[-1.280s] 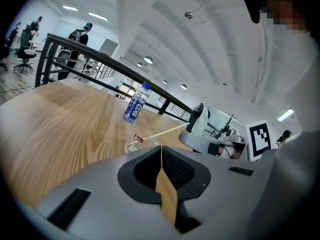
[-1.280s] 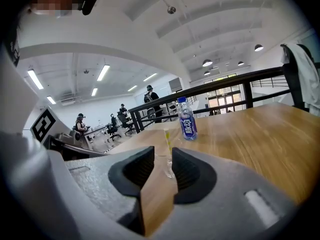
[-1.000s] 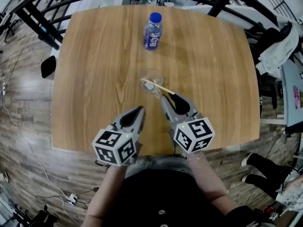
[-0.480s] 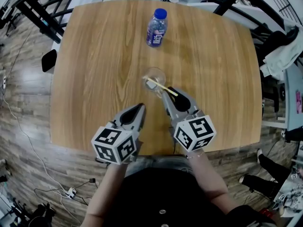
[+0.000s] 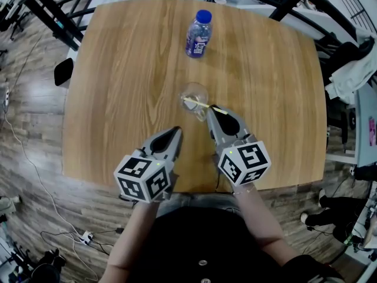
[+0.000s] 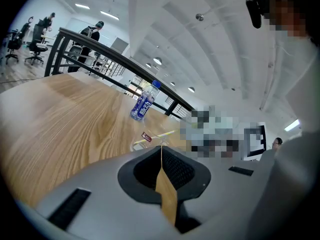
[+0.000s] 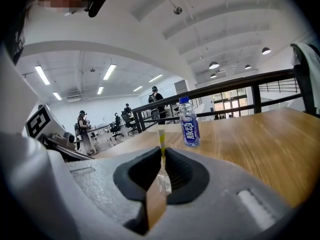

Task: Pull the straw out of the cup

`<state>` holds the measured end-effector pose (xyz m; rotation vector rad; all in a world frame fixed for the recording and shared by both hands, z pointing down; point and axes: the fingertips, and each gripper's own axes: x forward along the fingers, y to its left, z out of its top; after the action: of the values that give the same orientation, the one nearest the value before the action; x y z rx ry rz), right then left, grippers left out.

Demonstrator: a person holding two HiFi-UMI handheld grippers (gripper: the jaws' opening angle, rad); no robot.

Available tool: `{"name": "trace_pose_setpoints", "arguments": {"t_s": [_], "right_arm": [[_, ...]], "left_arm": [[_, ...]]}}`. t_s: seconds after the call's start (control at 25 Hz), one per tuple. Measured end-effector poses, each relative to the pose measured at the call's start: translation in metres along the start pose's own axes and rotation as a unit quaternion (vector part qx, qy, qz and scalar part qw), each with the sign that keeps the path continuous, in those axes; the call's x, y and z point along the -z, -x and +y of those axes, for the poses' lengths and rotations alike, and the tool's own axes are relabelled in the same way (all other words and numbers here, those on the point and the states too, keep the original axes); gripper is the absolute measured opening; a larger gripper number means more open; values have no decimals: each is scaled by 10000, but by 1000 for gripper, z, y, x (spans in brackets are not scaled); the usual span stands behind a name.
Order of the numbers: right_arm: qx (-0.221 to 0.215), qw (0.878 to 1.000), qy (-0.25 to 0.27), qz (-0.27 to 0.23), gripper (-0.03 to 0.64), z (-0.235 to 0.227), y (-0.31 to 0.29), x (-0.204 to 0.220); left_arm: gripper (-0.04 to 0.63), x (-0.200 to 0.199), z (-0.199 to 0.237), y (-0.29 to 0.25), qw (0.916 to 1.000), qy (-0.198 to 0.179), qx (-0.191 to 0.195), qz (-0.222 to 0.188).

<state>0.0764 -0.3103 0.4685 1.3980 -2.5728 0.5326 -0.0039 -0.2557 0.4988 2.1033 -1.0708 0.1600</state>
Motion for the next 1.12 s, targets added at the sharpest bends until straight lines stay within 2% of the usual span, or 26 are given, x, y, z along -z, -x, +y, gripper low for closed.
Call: {"name": "trace_pose_setpoints", "arguments": {"t_s": [0.8, 1.12], "right_arm": [[-234, 9992, 60, -333, 23, 6, 23, -28], [-372, 9977, 126, -556, 23, 9, 39, -52]], "left_arm": [[21, -28, -6, 10, 9993, -122, -48, -344], [21, -39, -14, 16, 9986, -222, -4, -490]]}}
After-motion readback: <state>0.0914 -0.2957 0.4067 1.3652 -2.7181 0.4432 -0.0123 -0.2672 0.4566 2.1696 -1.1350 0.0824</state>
